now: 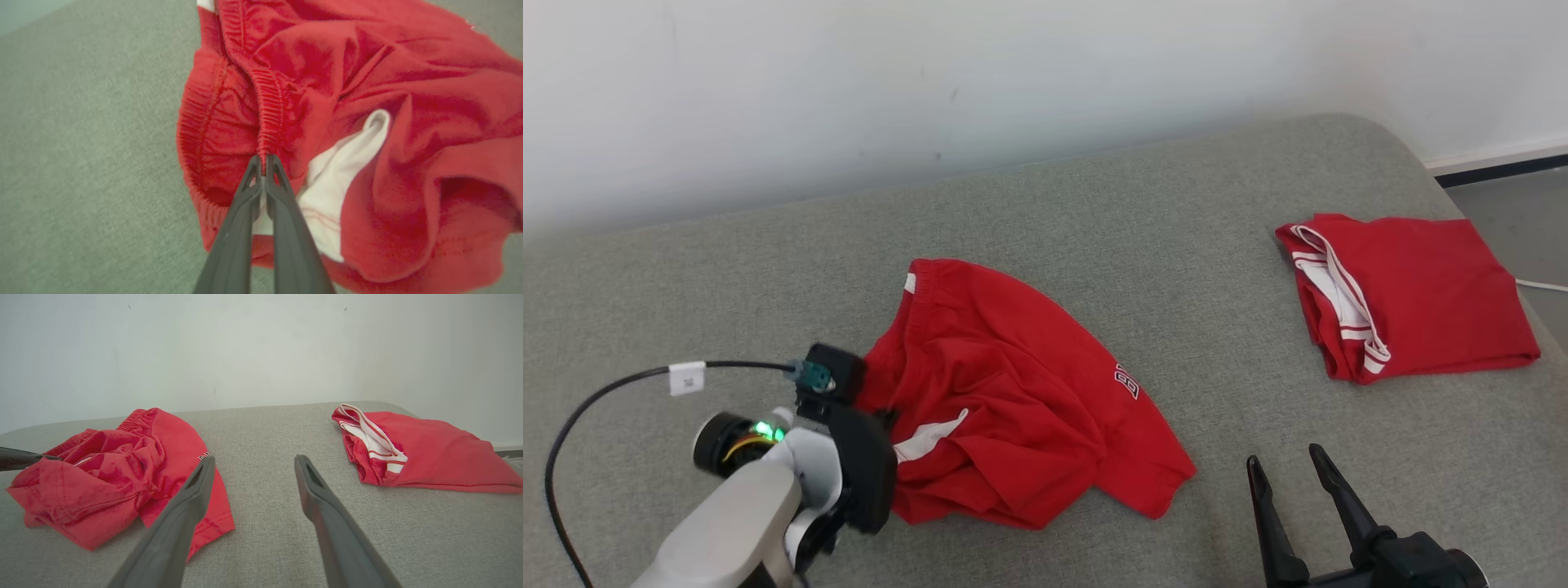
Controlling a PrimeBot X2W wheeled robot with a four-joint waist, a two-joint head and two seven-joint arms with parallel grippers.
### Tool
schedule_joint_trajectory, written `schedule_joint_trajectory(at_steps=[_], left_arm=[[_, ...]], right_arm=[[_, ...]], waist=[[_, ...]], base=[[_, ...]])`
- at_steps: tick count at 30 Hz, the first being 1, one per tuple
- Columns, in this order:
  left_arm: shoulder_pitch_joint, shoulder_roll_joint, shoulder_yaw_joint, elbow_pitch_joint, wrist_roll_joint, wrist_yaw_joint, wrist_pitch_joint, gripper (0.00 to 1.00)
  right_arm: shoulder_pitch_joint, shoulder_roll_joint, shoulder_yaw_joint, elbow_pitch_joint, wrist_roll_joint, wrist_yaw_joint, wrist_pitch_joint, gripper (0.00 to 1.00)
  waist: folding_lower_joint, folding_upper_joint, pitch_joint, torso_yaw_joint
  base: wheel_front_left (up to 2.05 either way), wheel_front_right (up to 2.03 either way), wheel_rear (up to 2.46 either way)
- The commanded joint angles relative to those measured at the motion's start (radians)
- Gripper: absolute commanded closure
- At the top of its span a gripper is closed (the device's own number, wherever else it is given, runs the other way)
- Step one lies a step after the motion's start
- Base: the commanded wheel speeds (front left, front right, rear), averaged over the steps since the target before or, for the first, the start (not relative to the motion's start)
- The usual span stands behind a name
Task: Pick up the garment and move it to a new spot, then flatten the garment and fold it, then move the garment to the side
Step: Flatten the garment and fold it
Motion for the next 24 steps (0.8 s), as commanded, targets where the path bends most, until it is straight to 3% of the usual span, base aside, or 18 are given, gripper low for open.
schedule_joint_trajectory(at_steps=[1, 9, 13, 19, 24], left_arm=[[-0.017, -0.002, 0.005, -0.014, -0.013, -0.001, -0.019, 1.0], [-0.104, -0.092, 0.123, -0.229, -0.204, -0.001, -0.161, 1.0], [-0.161, -0.165, 0.189, -0.304, -0.266, 0.003, -0.23, 1.0], [-0.261, -0.262, 0.253, -0.364, -0.28, 0.042, -0.345, 1.0], [-0.359, -0.297, 0.198, -0.397, -0.212, 0.087, -0.387, 1.0]], right_arm=[[-0.006, 0.0, -0.001, 0.0, 0.005, -0.003, -0.003, 0.0], [0.006, 0.0, -0.002, 0.007, 0.017, -0.003, -0.004, 0.0], [0.002, 0.0, 0.002, 0.01, 0.022, -0.003, -0.004, 0.0], [0.006, 0.0, 0.006, 0.013, 0.026, -0.003, -0.004, 0.0], [0.005, 0.0, 0.015, 0.016, 0.029, -0.003, -0.005, 0.0]], waist=[[0.0, -0.0001, -0.001, 0.002], [0.0, -0.0001, -0.017, 0.025], [0.0, -0.0001, -0.025, 0.03], [0.0, -0.0001, -0.033, 0.032], [0.0, -0.0001, -0.038, 0.032]], base=[[0.0, 0.0, 0.0], [0.0, 0.0, 0.0], [0.0, 0.0, 0.0], [0.0, 0.0, 0.0], [0.0, 0.0, 0.0]])
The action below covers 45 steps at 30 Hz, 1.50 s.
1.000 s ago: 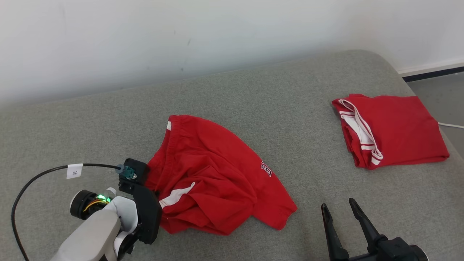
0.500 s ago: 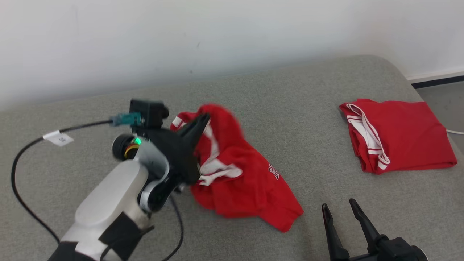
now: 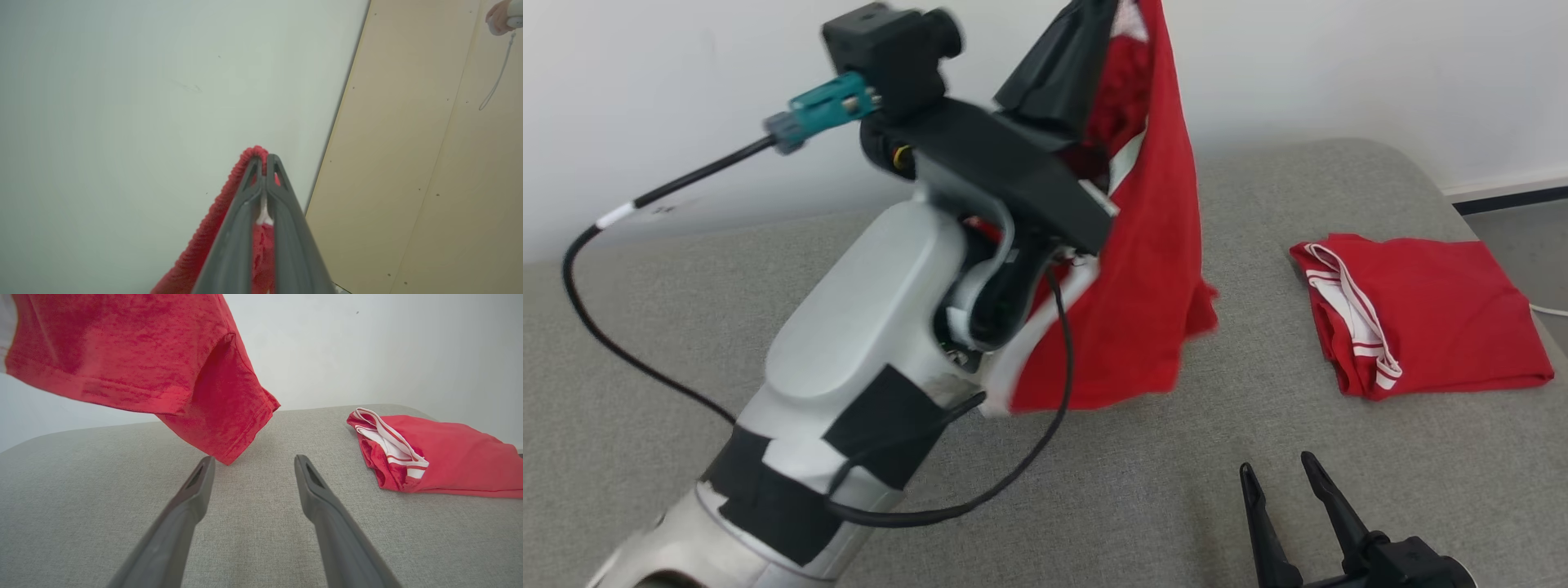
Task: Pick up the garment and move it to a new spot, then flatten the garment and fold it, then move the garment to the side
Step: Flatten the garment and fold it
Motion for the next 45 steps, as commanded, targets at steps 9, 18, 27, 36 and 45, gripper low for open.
schedule_joint_trajectory(at_steps=[9, 18, 27, 36, 45], left_arm=[[-0.046, -0.009, -0.084, 0.067, 0.133, 0.113, -0.037, 1.0], [0.187, 0.114, -0.12, 0.317, 0.076, 0.186, 0.125, 1.0], [0.327, 0.164, -0.097, 0.453, 0.037, 0.169, 0.077, 1.0], [0.346, 0.16, -0.089, 0.543, 0.059, 0.14, -0.07, 0.0], [0.507, 0.22, 0.156, 0.261, 0.145, 0.143, -0.141, 0.0]], right_arm=[[-0.003, 0.0, 0.021, 0.007, 0.018, -0.003, -0.004, 0.0], [-0.004, 0.0, 0.033, 0.002, 0.026, -0.003, -0.004, 0.0], [-0.009, 0.0, 0.037, 0.0, 0.009, -0.003, -0.004, 0.0], [-0.023, 0.0, 0.056, 0.004, 0.008, -0.003, -0.004, 0.0], [-0.008, 0.0, -0.007, -0.023, -0.003, -0.003, -0.003, 0.0]], waist=[[-0.0001, -0.0001, -0.01, -0.011], [-0.0001, -0.0001, -0.01, -0.009], [-0.0001, -0.0001, 0.0, 0.029], [-0.0001, -0.0001, -0.002, 0.037], [-0.0001, -0.0001, -0.001, 0.068]], base=[[0.0, 0.0, 0.0], [0.0, 0.0, 0.0], [0.0, 0.0, 0.0], [0.0, 0.0, 0.0], [0.0, 0.0, 0.0]])
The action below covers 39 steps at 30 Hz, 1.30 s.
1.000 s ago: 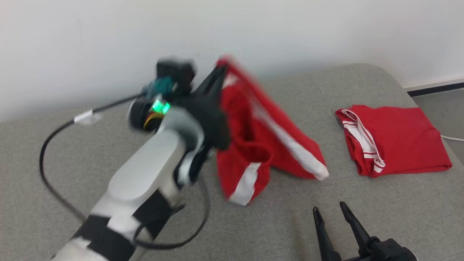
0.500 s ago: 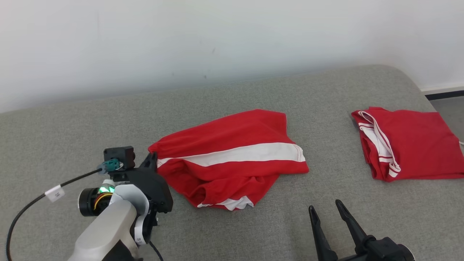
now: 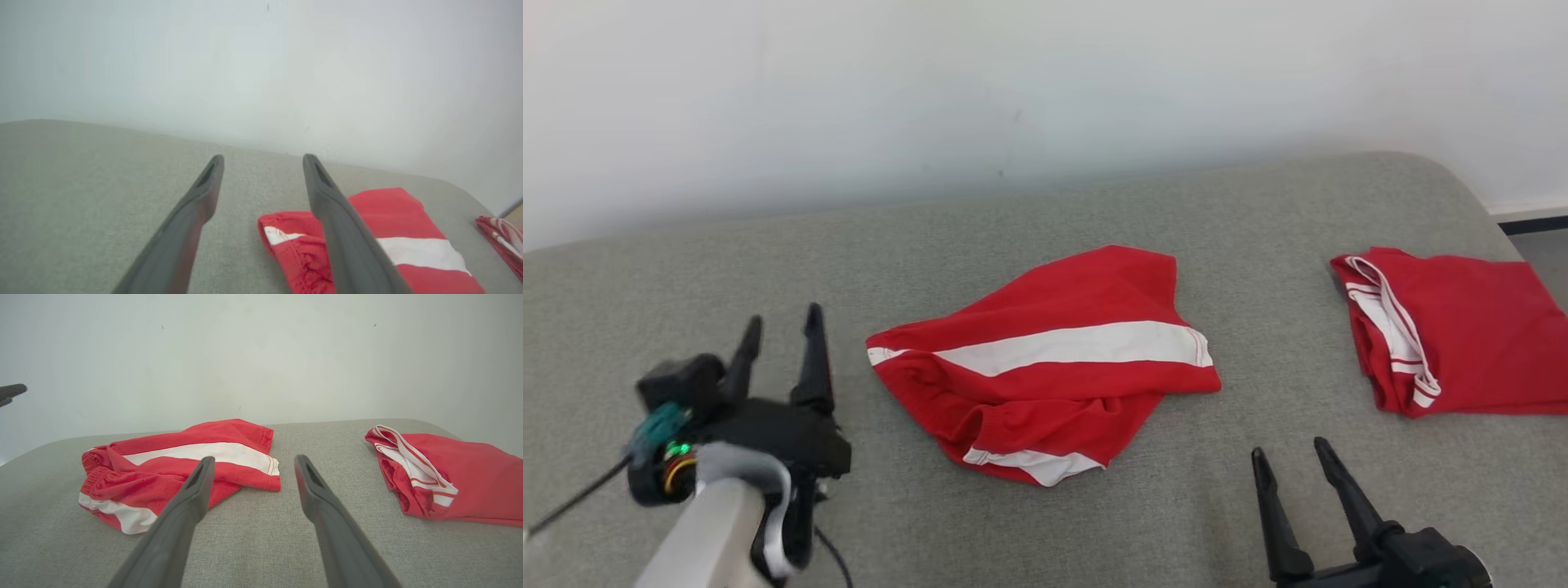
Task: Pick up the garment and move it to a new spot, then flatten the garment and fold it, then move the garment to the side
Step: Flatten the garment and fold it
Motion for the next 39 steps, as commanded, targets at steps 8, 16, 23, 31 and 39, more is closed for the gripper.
schedule_joint_trajectory(at_steps=[8, 16, 23, 31, 39], left_arm=[[0.485, -0.091, 0.335, -0.525, 0.4, -0.016, -0.004, 0.0], [0.674, -0.175, 0.448, -0.604, 0.621, -0.105, -0.004, 0.0], [0.737, -0.2, 0.505, -0.613, 0.703, -0.143, -0.004, 0.0], [0.769, -0.216, 0.562, -0.618, 0.744, -0.186, -0.004, 0.0], [0.782, -0.224, 0.577, -0.624, 0.757, -0.197, -0.004, 0.0]], right_arm=[[0.016, 0.0, -0.08, -0.005, -0.021, -0.003, 0.0, 0.0], [0.039, 0.0, -0.129, 0.017, -0.025, -0.003, 0.0, 0.0], [0.063, 0.0, -0.149, 0.036, -0.01, -0.003, 0.0, 0.0], [0.096, 0.0, -0.148, 0.048, -0.023, -0.003, 0.0, 0.0], [0.085, 0.0, -0.149, 0.048, -0.029, -0.003, 0.0, 0.0]], waist=[[0.0, -0.0001, -0.022, 0.072], [0.0, -0.0001, -0.051, 0.121], [0.0, -0.0001, -0.073, 0.136], [0.0, -0.0001, -0.091, 0.127], [0.0, -0.0001, -0.089, 0.121]], base=[[0.0, 0.0, 0.0], [0.0, 0.0, 0.0], [0.0, 0.0, 0.0], [0.0, 0.0, 0.0], [0.0, 0.0, 0.0]])
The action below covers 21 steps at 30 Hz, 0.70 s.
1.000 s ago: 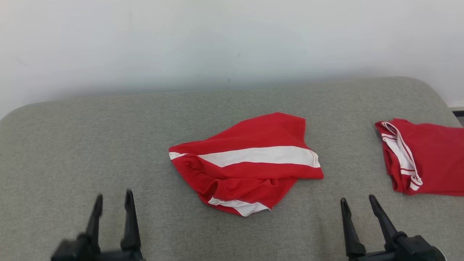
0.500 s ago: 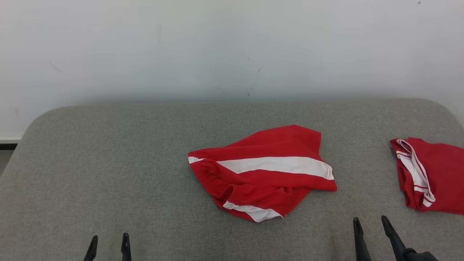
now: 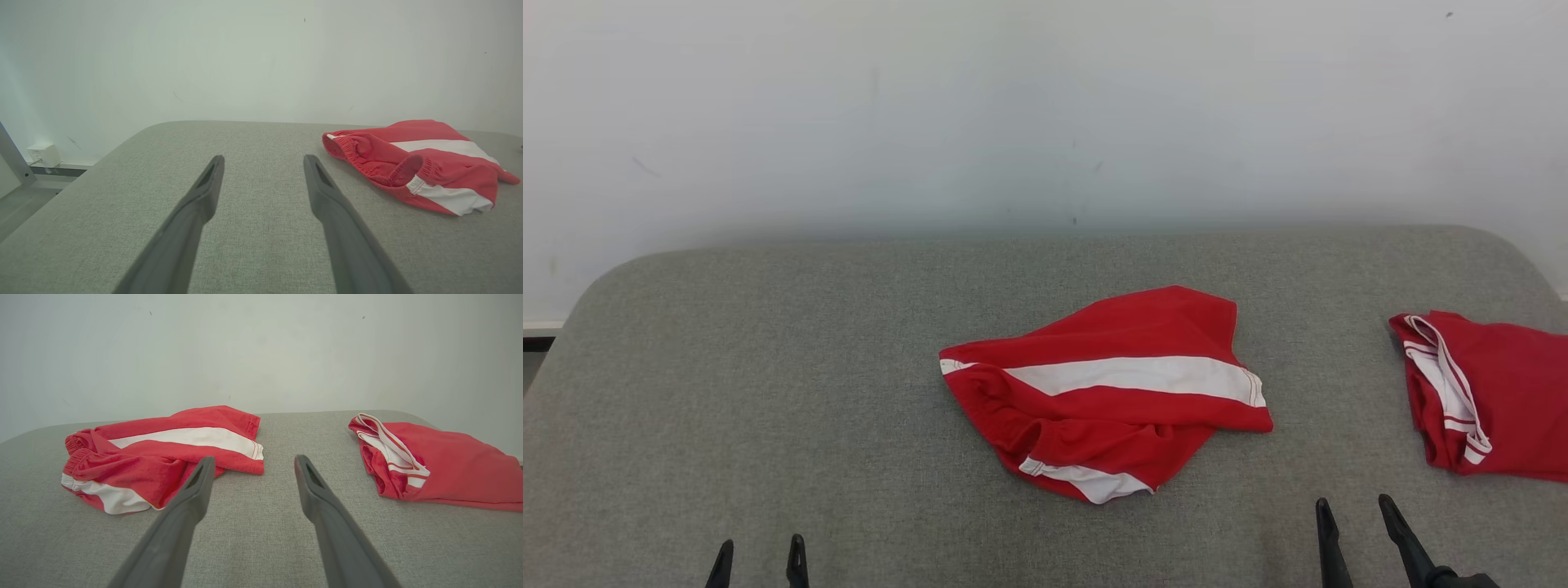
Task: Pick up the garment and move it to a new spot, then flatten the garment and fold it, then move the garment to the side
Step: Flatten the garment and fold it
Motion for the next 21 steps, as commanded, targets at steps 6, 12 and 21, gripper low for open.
schedule_joint_trajectory(at_steps=[6, 12, 21], left_arm=[[0.012, -0.004, 0.005, 0.003, 0.009, -0.004, -0.002, 0.0], [0.002, -0.005, 0.007, 0.015, 0.011, -0.003, -0.002, 0.0], [-0.006, -0.005, 0.0, 0.034, -0.006, 0.0, -0.003, 0.0]], right_arm=[[-0.009, 0.0, 0.006, 0.003, -0.004, -0.003, 0.0, 0.0], [-0.016, 0.0, 0.013, 0.01, -0.008, -0.003, 0.0, 0.0], [-0.046, 0.0, 0.045, 0.007, -0.04, -0.003, 0.0, 0.0]], waist=[[0.0001, 0.0, 0.006, -0.002], [0.0001, 0.0, 0.012, -0.003], [0.0001, 0.0, 0.021, -0.008]], base=[[0.0, 0.0, 0.0], [0.0, 0.0, 0.0], [0.0, 0.0, 0.0]])
